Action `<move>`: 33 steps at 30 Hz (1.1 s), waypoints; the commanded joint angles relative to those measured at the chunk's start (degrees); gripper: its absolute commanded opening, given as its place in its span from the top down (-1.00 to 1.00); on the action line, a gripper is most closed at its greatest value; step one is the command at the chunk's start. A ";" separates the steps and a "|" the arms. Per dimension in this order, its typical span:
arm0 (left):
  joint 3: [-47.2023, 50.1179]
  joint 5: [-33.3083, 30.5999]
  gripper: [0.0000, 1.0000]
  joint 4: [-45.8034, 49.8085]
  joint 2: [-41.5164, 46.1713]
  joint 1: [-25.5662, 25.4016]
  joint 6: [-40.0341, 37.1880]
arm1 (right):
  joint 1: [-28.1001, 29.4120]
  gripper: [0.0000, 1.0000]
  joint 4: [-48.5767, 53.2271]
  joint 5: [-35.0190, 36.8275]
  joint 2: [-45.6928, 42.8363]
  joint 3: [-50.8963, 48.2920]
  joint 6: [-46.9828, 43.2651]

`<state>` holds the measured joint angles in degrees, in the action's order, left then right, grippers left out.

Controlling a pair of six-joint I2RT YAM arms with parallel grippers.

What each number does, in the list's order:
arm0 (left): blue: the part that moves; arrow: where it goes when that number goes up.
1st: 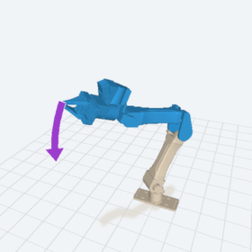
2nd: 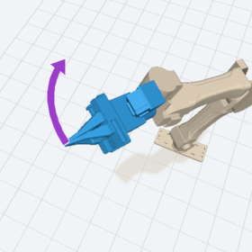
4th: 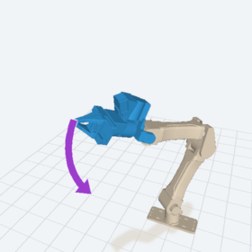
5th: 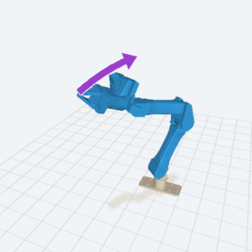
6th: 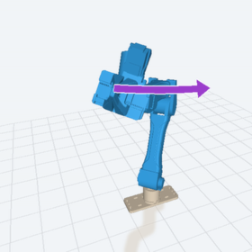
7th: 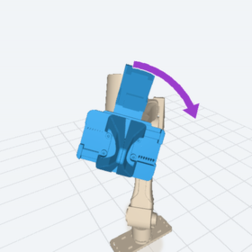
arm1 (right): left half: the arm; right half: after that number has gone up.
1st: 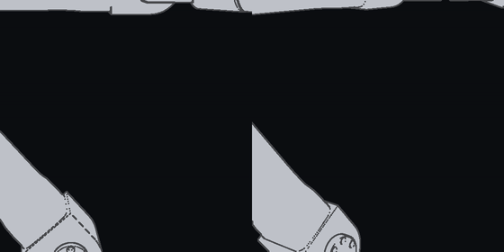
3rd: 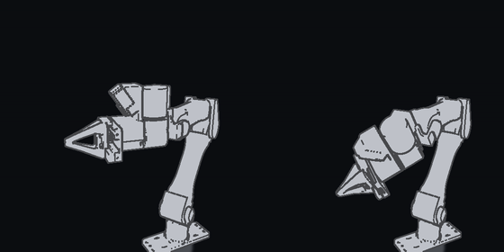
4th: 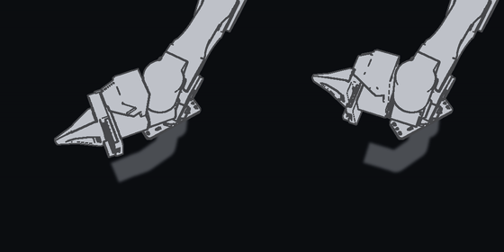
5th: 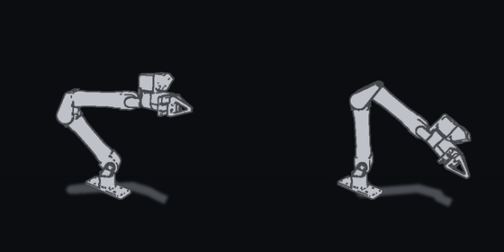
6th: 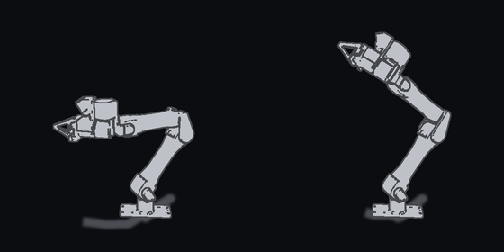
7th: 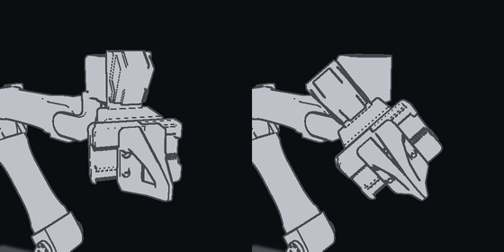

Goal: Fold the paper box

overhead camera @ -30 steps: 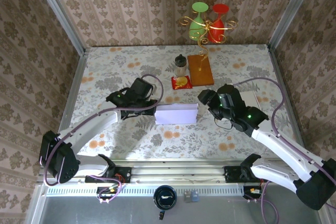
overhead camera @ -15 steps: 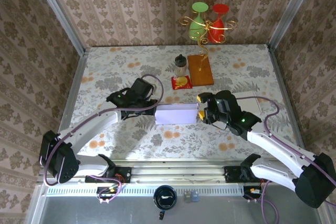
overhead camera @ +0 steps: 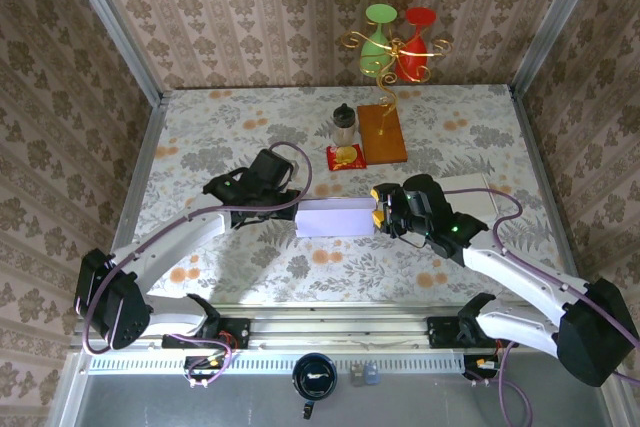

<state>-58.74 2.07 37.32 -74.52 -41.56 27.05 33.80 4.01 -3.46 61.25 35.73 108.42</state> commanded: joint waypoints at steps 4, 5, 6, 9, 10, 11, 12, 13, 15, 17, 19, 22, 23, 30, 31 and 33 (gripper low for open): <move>1.43 0.69 1.00 5.02 -1.44 -0.76 1.29 | 0.34 0.04 -0.16 0.82 0.10 -1.53 -0.68; 1.38 0.75 1.00 5.00 -1.42 -0.71 1.42 | 0.32 0.07 0.11 0.91 0.01 -1.73 -0.90; 1.43 0.84 1.00 5.00 -1.31 -0.80 1.65 | 0.39 0.10 0.08 1.07 -0.07 -2.09 -1.17; 1.32 1.02 1.00 5.05 -1.09 -0.94 2.03 | 0.34 0.18 0.34 1.35 -0.25 -3.06 -1.28; 1.19 1.17 1.00 5.03 -0.93 -0.97 2.22 | 0.39 0.20 0.45 1.38 -0.29 -3.28 -1.34; 1.21 1.34 1.00 5.02 -0.74 -1.05 2.33 | 0.38 0.21 0.64 1.60 -0.34 -3.46 -1.37; 1.16 1.49 1.00 5.06 -0.49 -0.96 2.56 | 0.35 0.22 0.90 1.69 -0.33 -3.69 -1.54; 1.06 1.48 1.00 5.07 -0.30 -0.97 2.72 | 0.39 0.24 0.97 1.67 -0.35 -3.84 -1.72; 0.99 2.02 0.99 5.02 0.43 -0.98 3.24 | 0.41 0.26 1.62 1.71 -0.26 -3.86 -1.94; 0.85 2.56 0.89 4.87 1.18 -0.98 3.90 | 0.39 0.28 2.23 1.53 -0.30 -3.99 -2.25; 0.74 3.08 0.74 4.90 1.98 -1.00 4.73 | 0.37 0.30 3.09 1.44 -0.33 -4.06 -2.57; 0.68 3.58 0.57 4.66 3.67 -1.02 6.02 | 0.37 0.31 3.80 1.52 -0.43 -4.47 -2.69; 0.60 3.85 0.50 4.63 4.19 -0.94 6.46 | 0.38 0.31 3.98 1.53 -0.52 -4.69 -2.72; -0.01 6.57 0.17 4.42 7.21 0.39 9.99 | 0.39 0.34 5.59 1.71 -0.03 -4.96 -3.18; 0.03 7.66 0.12 3.96 7.60 1.36 10.84 | 0.38 0.35 5.83 1.71 0.10 -4.91 -3.27; 0.71 10.36 0.06 3.14 8.36 3.71 13.18 | 0.37 0.36 6.46 1.66 0.35 -5.00 -3.46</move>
<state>-58.46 8.60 40.64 -67.70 -40.16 36.25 33.80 3.01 -3.38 60.49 32.91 106.06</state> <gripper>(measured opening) 0.460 0.324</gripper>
